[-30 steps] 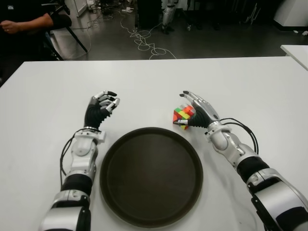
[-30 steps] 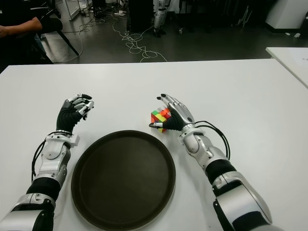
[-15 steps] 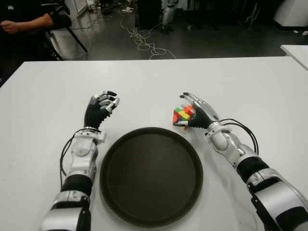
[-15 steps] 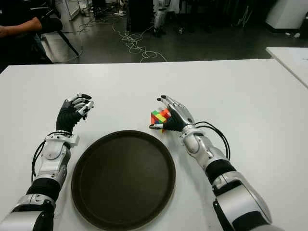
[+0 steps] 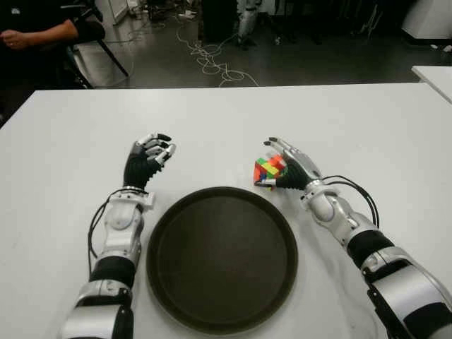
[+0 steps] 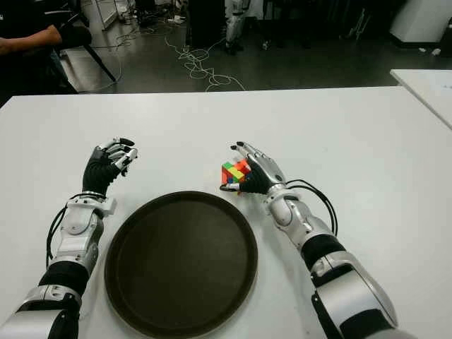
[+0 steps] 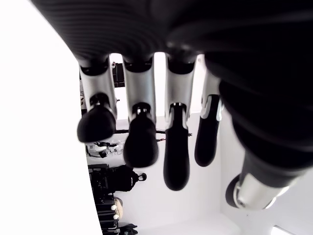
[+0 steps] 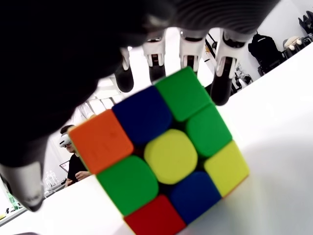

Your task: Pick up the Rubik's Cube and put it in the plate

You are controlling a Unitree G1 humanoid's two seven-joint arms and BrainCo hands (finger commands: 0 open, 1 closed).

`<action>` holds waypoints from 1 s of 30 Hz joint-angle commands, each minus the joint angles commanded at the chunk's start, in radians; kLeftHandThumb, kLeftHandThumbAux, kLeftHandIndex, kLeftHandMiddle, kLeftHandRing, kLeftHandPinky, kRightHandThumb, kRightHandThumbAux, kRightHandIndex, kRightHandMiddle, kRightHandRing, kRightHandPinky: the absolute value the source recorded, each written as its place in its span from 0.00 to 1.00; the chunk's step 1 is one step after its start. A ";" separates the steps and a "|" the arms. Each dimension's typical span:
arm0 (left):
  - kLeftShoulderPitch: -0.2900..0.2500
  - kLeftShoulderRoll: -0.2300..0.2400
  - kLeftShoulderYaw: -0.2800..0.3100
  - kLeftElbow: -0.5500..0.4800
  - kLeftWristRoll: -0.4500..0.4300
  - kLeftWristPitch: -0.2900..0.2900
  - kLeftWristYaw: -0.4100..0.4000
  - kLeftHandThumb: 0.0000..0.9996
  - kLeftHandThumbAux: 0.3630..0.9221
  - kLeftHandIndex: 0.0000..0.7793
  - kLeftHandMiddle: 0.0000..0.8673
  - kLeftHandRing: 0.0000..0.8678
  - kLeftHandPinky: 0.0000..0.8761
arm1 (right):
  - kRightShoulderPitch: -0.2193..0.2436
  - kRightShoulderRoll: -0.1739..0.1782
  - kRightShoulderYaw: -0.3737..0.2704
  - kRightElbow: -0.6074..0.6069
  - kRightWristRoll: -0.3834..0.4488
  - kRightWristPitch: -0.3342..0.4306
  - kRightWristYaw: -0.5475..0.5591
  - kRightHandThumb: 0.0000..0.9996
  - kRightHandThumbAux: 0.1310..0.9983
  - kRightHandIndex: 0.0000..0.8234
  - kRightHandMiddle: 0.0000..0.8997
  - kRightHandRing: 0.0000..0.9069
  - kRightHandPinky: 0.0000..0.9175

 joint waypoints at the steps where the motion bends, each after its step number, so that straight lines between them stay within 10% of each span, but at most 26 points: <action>1: 0.000 0.000 0.000 -0.001 -0.002 0.001 -0.002 0.84 0.54 0.53 0.66 0.85 0.88 | -0.001 0.001 0.001 0.002 -0.001 -0.003 -0.004 0.02 0.52 0.08 0.09 0.16 0.23; 30: 0.004 -0.005 -0.003 -0.014 0.000 0.006 0.000 0.84 0.54 0.53 0.67 0.85 0.89 | -0.004 0.021 -0.008 0.038 0.013 -0.034 -0.024 0.07 0.55 0.10 0.14 0.22 0.30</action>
